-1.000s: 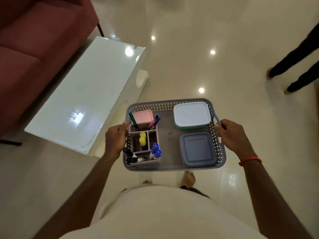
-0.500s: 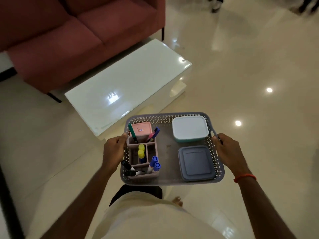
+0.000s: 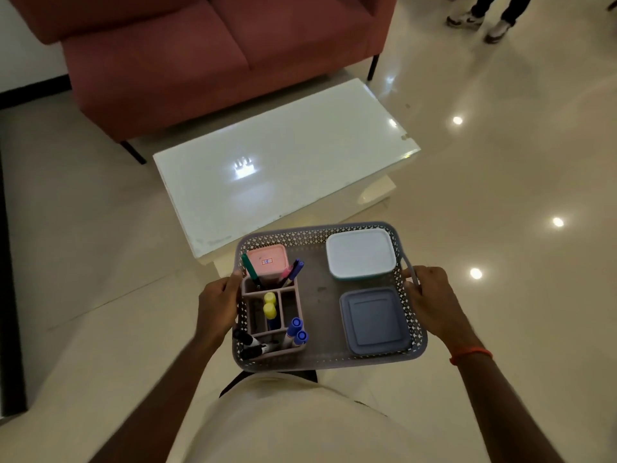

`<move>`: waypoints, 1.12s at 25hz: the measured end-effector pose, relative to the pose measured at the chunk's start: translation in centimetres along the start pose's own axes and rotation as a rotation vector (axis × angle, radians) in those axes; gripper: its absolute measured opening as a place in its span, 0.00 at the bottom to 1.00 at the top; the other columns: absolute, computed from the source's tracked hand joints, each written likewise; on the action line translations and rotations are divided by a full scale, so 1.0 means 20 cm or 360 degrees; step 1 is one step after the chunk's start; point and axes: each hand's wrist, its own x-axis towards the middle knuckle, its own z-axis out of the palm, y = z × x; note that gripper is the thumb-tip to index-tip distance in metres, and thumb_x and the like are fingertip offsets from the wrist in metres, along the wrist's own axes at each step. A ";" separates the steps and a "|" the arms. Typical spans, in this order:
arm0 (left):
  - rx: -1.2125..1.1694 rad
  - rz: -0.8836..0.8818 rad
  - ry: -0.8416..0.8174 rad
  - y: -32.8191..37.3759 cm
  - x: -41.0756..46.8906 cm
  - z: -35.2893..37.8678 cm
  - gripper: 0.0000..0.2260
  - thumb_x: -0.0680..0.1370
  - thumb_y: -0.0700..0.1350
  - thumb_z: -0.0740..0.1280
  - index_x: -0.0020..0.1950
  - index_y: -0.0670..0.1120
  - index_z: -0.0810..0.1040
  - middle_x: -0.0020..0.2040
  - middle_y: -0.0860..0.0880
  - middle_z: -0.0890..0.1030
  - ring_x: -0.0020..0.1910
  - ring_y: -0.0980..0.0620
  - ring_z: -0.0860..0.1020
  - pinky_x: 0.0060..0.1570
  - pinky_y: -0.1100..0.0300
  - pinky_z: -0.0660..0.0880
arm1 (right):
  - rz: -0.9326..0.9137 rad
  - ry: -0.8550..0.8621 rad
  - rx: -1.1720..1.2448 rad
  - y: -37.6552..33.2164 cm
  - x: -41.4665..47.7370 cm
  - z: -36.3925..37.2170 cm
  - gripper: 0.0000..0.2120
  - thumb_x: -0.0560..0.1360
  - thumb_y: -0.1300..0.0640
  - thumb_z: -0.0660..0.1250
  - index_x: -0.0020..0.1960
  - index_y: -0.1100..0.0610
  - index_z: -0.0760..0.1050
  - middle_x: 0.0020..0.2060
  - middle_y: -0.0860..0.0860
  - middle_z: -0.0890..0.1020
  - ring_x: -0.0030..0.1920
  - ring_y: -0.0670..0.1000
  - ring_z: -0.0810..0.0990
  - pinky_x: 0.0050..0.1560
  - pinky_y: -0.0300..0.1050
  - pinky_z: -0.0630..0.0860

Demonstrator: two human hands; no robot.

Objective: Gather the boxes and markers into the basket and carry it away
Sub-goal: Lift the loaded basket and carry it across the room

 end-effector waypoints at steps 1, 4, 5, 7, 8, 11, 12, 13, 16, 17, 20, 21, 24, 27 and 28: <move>0.0002 -0.0003 0.0000 0.00 0.04 0.01 0.25 0.84 0.55 0.58 0.36 0.39 0.78 0.33 0.37 0.79 0.30 0.49 0.72 0.35 0.56 0.67 | -0.0001 -0.0028 -0.0003 -0.02 0.06 0.01 0.11 0.80 0.61 0.60 0.60 0.57 0.74 0.57 0.58 0.74 0.57 0.57 0.74 0.55 0.48 0.70; 0.0035 -0.0006 0.0033 0.02 0.15 0.01 0.25 0.84 0.55 0.58 0.36 0.39 0.78 0.31 0.39 0.78 0.30 0.49 0.72 0.34 0.57 0.66 | -0.0011 -0.0108 0.0035 -0.10 0.21 0.04 0.10 0.79 0.63 0.60 0.59 0.57 0.73 0.55 0.57 0.79 0.54 0.59 0.76 0.50 0.47 0.69; 0.0027 -0.0018 0.0060 0.03 0.18 0.00 0.25 0.84 0.55 0.58 0.35 0.39 0.77 0.30 0.40 0.77 0.29 0.49 0.71 0.33 0.57 0.65 | 0.0016 -0.0145 0.0075 -0.13 0.25 0.05 0.09 0.79 0.62 0.60 0.59 0.57 0.72 0.54 0.57 0.80 0.53 0.59 0.77 0.49 0.49 0.71; 0.0015 -0.0040 0.0099 0.06 0.23 0.00 0.26 0.83 0.56 0.59 0.32 0.41 0.76 0.28 0.44 0.75 0.28 0.50 0.70 0.33 0.57 0.64 | 0.0081 -0.0176 0.0130 -0.17 0.31 0.05 0.10 0.79 0.61 0.60 0.59 0.55 0.71 0.54 0.56 0.81 0.52 0.60 0.79 0.50 0.52 0.75; -0.0007 -0.0058 0.0120 0.08 0.25 0.00 0.25 0.83 0.55 0.59 0.31 0.43 0.74 0.27 0.46 0.74 0.27 0.51 0.69 0.32 0.58 0.64 | 0.0080 -0.0186 0.0125 -0.19 0.36 0.04 0.10 0.78 0.61 0.60 0.59 0.54 0.71 0.53 0.56 0.82 0.52 0.61 0.79 0.51 0.53 0.75; -0.0065 -0.0151 0.0133 0.09 0.30 0.01 0.23 0.83 0.55 0.60 0.30 0.47 0.73 0.27 0.49 0.73 0.28 0.52 0.70 0.32 0.58 0.64 | 0.0063 -0.0220 0.0113 -0.23 0.49 0.05 0.10 0.77 0.62 0.61 0.57 0.53 0.71 0.51 0.55 0.82 0.50 0.61 0.80 0.50 0.53 0.76; -0.0088 -0.0190 0.0128 0.09 0.32 0.01 0.23 0.83 0.55 0.60 0.30 0.47 0.73 0.27 0.49 0.73 0.28 0.52 0.70 0.33 0.58 0.65 | 0.0055 -0.0232 0.0112 -0.24 0.54 0.06 0.10 0.77 0.62 0.61 0.57 0.53 0.71 0.50 0.55 0.82 0.50 0.60 0.80 0.50 0.53 0.75; -0.0124 -0.0233 0.0126 0.08 0.34 0.01 0.22 0.83 0.56 0.61 0.31 0.47 0.72 0.28 0.49 0.74 0.29 0.52 0.71 0.34 0.56 0.66 | 0.0049 -0.0255 0.0111 -0.24 0.59 0.07 0.10 0.78 0.62 0.61 0.57 0.53 0.72 0.49 0.54 0.82 0.50 0.60 0.79 0.49 0.52 0.75; -0.0219 -0.0389 0.0149 0.09 0.39 0.03 0.19 0.82 0.56 0.62 0.34 0.47 0.72 0.30 0.50 0.74 0.30 0.52 0.71 0.36 0.53 0.67 | 0.0024 -0.0344 0.0107 -0.25 0.72 0.10 0.09 0.78 0.62 0.61 0.56 0.54 0.72 0.45 0.53 0.81 0.47 0.58 0.79 0.45 0.48 0.72; -0.0232 -0.0423 0.0166 0.09 0.40 0.03 0.19 0.82 0.56 0.62 0.35 0.47 0.73 0.30 0.51 0.75 0.30 0.52 0.71 0.36 0.53 0.67 | 0.0014 -0.0373 0.0111 -0.25 0.77 0.11 0.09 0.78 0.63 0.61 0.56 0.54 0.73 0.45 0.52 0.81 0.47 0.57 0.79 0.43 0.47 0.71; -0.0242 -0.0497 0.0228 0.12 0.43 0.07 0.19 0.82 0.55 0.62 0.35 0.46 0.74 0.28 0.52 0.74 0.29 0.53 0.70 0.35 0.55 0.66 | -0.0018 -0.0444 0.0144 -0.25 0.91 0.14 0.08 0.78 0.62 0.60 0.54 0.52 0.73 0.42 0.50 0.81 0.45 0.55 0.79 0.39 0.45 0.70; -0.0244 -0.0527 0.0239 0.12 0.44 0.09 0.19 0.82 0.54 0.62 0.35 0.46 0.74 0.26 0.54 0.74 0.28 0.54 0.69 0.34 0.56 0.65 | -0.0036 -0.0463 0.0152 -0.25 0.96 0.15 0.08 0.79 0.62 0.60 0.54 0.52 0.73 0.42 0.50 0.81 0.44 0.55 0.79 0.39 0.46 0.70; -0.0214 -0.0598 0.0270 0.11 0.48 0.16 0.19 0.83 0.53 0.61 0.34 0.47 0.73 0.22 0.56 0.72 0.27 0.55 0.68 0.33 0.57 0.64 | -0.0046 -0.0525 0.0173 -0.22 1.08 0.19 0.08 0.79 0.62 0.59 0.54 0.52 0.72 0.43 0.50 0.80 0.43 0.54 0.78 0.39 0.45 0.69; -0.0208 -0.0673 0.0340 0.05 0.53 0.25 0.20 0.83 0.52 0.62 0.34 0.45 0.72 0.24 0.54 0.71 0.28 0.53 0.67 0.33 0.57 0.62 | -0.0025 -0.0567 0.0168 -0.14 1.18 0.27 0.10 0.77 0.66 0.59 0.54 0.54 0.72 0.42 0.51 0.81 0.43 0.55 0.78 0.40 0.46 0.70; -0.0214 -0.0708 0.0377 0.02 0.55 0.29 0.20 0.82 0.52 0.62 0.35 0.42 0.72 0.26 0.52 0.70 0.30 0.51 0.67 0.34 0.56 0.62 | -0.0004 -0.0574 0.0156 -0.11 1.20 0.30 0.10 0.77 0.66 0.59 0.54 0.55 0.72 0.43 0.52 0.81 0.43 0.56 0.78 0.41 0.47 0.70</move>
